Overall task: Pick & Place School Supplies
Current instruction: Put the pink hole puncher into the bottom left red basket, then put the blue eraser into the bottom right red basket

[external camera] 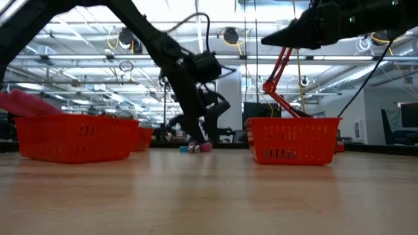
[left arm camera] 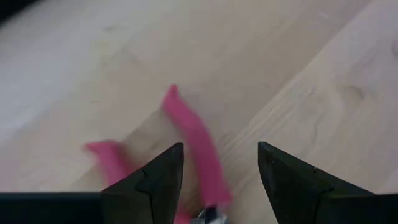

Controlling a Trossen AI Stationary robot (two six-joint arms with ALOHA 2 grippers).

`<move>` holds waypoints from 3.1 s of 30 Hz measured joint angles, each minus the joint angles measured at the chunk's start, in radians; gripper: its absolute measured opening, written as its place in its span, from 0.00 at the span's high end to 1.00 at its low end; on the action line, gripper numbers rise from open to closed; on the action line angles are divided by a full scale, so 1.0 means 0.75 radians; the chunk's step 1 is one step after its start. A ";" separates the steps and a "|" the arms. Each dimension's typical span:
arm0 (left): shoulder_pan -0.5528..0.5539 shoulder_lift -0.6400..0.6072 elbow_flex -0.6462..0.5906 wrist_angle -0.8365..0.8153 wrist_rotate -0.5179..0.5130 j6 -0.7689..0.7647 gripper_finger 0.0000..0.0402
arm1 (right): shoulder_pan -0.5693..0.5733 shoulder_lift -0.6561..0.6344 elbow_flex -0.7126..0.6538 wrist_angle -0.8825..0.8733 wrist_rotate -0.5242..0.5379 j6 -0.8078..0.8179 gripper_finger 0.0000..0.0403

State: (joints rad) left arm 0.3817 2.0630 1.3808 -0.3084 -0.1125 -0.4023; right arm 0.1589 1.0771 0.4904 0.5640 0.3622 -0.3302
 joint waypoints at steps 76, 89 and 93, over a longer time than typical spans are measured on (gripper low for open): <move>-0.768 -0.952 -0.876 -0.221 0.265 0.351 0.58 | -0.021 0.001 0.001 0.015 0.005 0.181 0.59; -0.769 -1.215 -0.873 -0.163 -0.053 0.478 0.49 | -0.091 0.004 0.004 -0.144 -0.101 0.289 0.59; -0.769 -1.380 -0.889 -0.112 -0.232 0.522 0.52 | -0.170 0.074 0.090 -0.275 -0.200 0.310 0.59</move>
State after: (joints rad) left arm -0.1951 1.0277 0.7141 -0.3924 -0.2862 -0.0106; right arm 0.0317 1.1330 0.5576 0.3576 0.2122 -0.0980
